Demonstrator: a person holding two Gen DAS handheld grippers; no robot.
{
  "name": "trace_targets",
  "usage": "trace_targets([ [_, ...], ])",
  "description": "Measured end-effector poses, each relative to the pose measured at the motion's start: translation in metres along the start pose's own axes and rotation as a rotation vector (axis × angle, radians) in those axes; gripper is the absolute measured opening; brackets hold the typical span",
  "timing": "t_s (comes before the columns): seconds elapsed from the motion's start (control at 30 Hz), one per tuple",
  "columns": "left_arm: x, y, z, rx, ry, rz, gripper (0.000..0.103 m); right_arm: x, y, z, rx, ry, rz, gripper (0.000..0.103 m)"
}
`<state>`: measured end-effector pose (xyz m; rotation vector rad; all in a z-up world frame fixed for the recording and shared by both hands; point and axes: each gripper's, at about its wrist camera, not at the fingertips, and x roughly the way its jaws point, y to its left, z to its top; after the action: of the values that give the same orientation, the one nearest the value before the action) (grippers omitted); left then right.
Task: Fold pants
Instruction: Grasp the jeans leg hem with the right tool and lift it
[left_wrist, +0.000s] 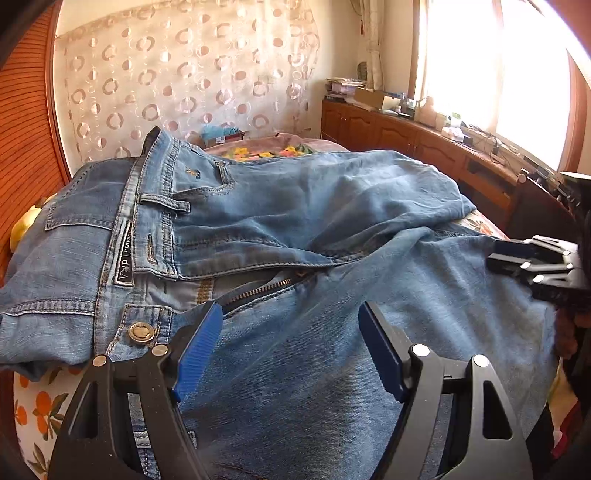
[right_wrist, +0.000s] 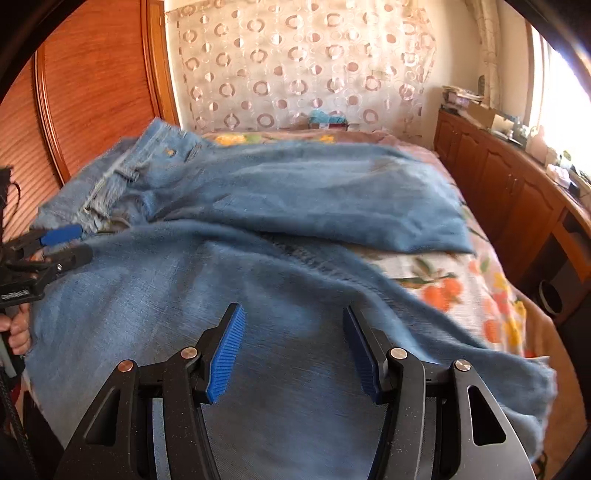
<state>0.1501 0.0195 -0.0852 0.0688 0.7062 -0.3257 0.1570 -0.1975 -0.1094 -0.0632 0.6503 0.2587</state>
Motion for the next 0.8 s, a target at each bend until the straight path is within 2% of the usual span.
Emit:
trace_targets([
  [0.17, -0.002, -0.002, -0.002, 0.001, -0.013, 0.02, 0.077, -0.044, -0.041, -0.003, 0.004, -0.043, -0.095, 0.057],
  [0.3, -0.001, 0.0, -0.001, 0.0, -0.013, 0.021, 0.077, -0.057, -0.087, -0.014, 0.04, 0.0, -0.163, 0.057],
  [0.43, 0.001, 0.002, 0.0, -0.011, -0.005, 0.019, 0.077, -0.057, -0.114, -0.024, 0.091, 0.05, -0.162, 0.057],
  [0.63, 0.004, 0.002, 0.001, -0.009, 0.007, 0.02, 0.077, -0.048, -0.119, -0.025, 0.13, 0.059, -0.118, 0.057],
  [0.8, 0.005, 0.002, 0.001, -0.011, 0.012, 0.021, 0.077, -0.05, -0.126, -0.023, 0.143, 0.063, -0.147, 0.057],
])
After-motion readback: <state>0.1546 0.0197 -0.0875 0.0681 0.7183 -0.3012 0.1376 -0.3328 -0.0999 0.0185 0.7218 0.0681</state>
